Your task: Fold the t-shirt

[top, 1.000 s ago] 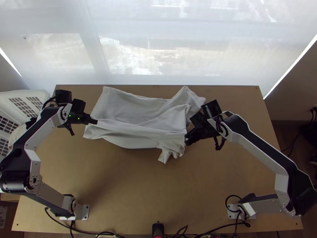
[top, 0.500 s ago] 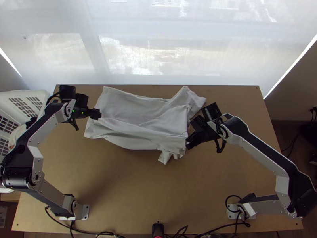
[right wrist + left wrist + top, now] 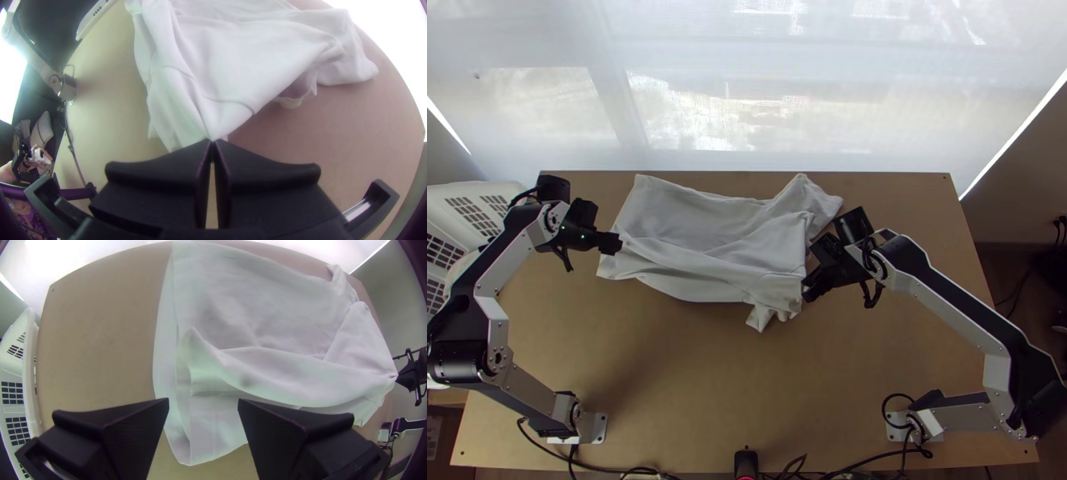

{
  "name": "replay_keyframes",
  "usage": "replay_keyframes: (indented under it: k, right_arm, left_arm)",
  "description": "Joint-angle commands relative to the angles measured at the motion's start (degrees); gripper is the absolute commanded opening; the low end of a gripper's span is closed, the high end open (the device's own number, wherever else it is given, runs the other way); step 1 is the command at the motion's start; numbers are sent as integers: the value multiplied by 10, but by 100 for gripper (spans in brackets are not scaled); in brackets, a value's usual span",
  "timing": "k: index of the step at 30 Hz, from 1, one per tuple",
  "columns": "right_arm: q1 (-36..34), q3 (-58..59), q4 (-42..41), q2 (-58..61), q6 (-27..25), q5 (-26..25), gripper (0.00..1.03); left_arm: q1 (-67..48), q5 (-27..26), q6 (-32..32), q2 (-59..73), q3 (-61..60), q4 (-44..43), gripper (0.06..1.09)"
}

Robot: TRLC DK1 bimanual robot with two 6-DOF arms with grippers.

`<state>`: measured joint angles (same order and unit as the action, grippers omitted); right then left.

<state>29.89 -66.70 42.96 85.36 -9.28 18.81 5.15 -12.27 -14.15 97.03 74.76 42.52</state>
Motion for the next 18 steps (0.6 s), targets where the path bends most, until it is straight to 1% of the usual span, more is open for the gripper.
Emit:
replay_keyframes:
  k: [1, 9, 10, 12, 16, 18]
  right_arm:
    - [1, -5, -1, 1, -3, 0, 3]
    - [1, -8, -1, 1, -4, 0, 3]
    - [1, -9, -1, 1, -4, 0, 3]
    - [1, -10, -1, 1, -4, -1, 3]
    - [0, -11, -1, 1, -5, 0, 3]
    - [0, -11, -1, -1, -5, -1, 3]
  left_arm:
    - [-14, -6, 5, 17, 6, 36, 80]
    - [-15, -6, 1, 35, 4, 61, 80]
    - [-15, -6, 1, 35, 4, 62, 74]
    - [-14, -6, 1, 37, 5, 62, 67]
    - [-14, -6, -1, 47, 5, 70, 60]
    - [-13, -6, -2, 48, 6, 72, 36]
